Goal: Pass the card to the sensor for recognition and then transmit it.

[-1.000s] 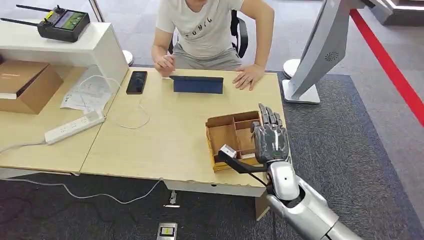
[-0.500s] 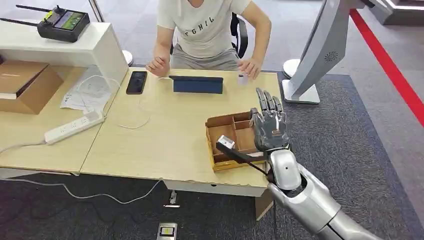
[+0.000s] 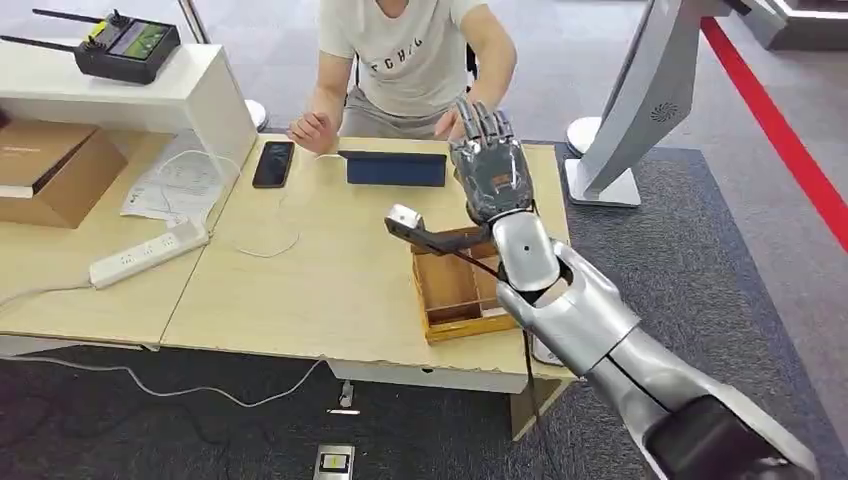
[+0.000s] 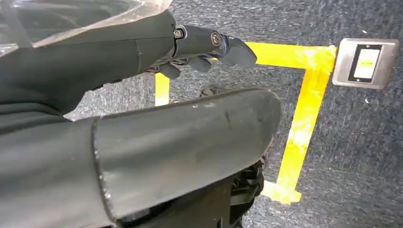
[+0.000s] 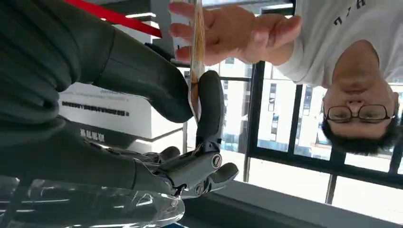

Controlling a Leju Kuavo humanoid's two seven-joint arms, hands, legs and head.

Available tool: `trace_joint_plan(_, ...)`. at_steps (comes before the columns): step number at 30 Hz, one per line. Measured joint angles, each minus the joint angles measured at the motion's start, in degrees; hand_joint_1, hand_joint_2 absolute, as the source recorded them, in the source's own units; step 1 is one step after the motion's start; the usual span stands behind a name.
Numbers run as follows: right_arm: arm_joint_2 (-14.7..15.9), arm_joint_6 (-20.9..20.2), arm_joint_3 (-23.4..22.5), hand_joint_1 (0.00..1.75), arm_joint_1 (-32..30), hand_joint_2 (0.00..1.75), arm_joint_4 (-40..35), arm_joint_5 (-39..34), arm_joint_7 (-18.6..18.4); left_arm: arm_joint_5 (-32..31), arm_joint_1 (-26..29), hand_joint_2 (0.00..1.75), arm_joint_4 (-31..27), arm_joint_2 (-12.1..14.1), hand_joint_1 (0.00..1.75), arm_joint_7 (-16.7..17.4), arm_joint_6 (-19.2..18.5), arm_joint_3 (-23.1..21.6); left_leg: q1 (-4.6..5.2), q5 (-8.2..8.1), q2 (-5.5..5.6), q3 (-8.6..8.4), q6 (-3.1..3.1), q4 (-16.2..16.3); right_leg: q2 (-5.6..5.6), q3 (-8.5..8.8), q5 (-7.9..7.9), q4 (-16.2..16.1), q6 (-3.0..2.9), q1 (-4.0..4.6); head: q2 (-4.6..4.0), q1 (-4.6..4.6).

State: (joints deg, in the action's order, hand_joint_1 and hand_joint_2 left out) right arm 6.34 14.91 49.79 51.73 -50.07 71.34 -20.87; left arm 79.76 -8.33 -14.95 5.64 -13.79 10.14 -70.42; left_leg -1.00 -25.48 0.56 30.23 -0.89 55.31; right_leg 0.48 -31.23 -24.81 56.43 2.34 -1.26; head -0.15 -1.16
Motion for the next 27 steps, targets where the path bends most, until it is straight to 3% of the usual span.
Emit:
trace_joint_plan(9, -3.7, 0.2, 2.6, 1.75, 2.0, 1.75, 8.0, -0.7, 0.0, 0.9, 1.3, 0.00, 0.0, 0.0, 0.00, -0.6, -0.7, 0.0, 0.00, 0.00, -0.02, 0.00, 0.00, 0.0, 0.00, -0.03, 0.00, 0.0, 0.00, 0.00, 0.00, 0.00)
trace_joint_plan(21, -4.3, -1.0, 4.4, 1.75, 2.4, 1.75, 11.5, -1.7, -1.4, 0.9, 1.4, 0.00, 0.2, 0.0, 0.00, -1.6, -2.3, 0.0, 0.00, 0.00, -0.01, -0.01, 0.00, 0.0, 0.00, -0.03, 0.01, 0.0, 0.00, 0.00, 0.00, 0.00)
trace_joint_plan(22, -4.3, -1.1, 4.4, 0.00, 2.4, 1.75, 11.6, -1.7, -1.5, 0.9, 1.4, 0.00, 0.2, 0.0, 0.00, -1.6, -2.3, 0.0, 0.00, 0.00, -0.01, -0.01, 0.00, 0.0, 0.00, -0.03, 0.01, 0.0, 0.00, 0.00, 0.00, 0.00)
trace_joint_plan(23, -4.2, -1.0, 4.4, 0.00, 2.4, 0.00, 11.6, -1.7, -1.6, 0.9, 1.4, 0.00, 0.2, 0.0, 0.00, -1.5, -2.3, 0.0, 0.00, 0.00, -0.01, -0.01, 0.00, 0.0, 0.00, -0.03, 0.01, 0.0, 0.00, 0.00, 0.00, -0.02)
trace_joint_plan(27, -3.9, 0.2, 4.7, 0.00, 2.5, 0.00, 11.4, -1.7, 0.1, 0.9, 1.4, 0.00, 0.3, 0.0, 0.00, -1.4, -2.2, 0.0, 0.00, 0.00, -0.02, -0.01, 0.00, 0.0, 0.00, -0.03, 0.01, 0.0, 0.00, 0.00, 0.00, 0.00)
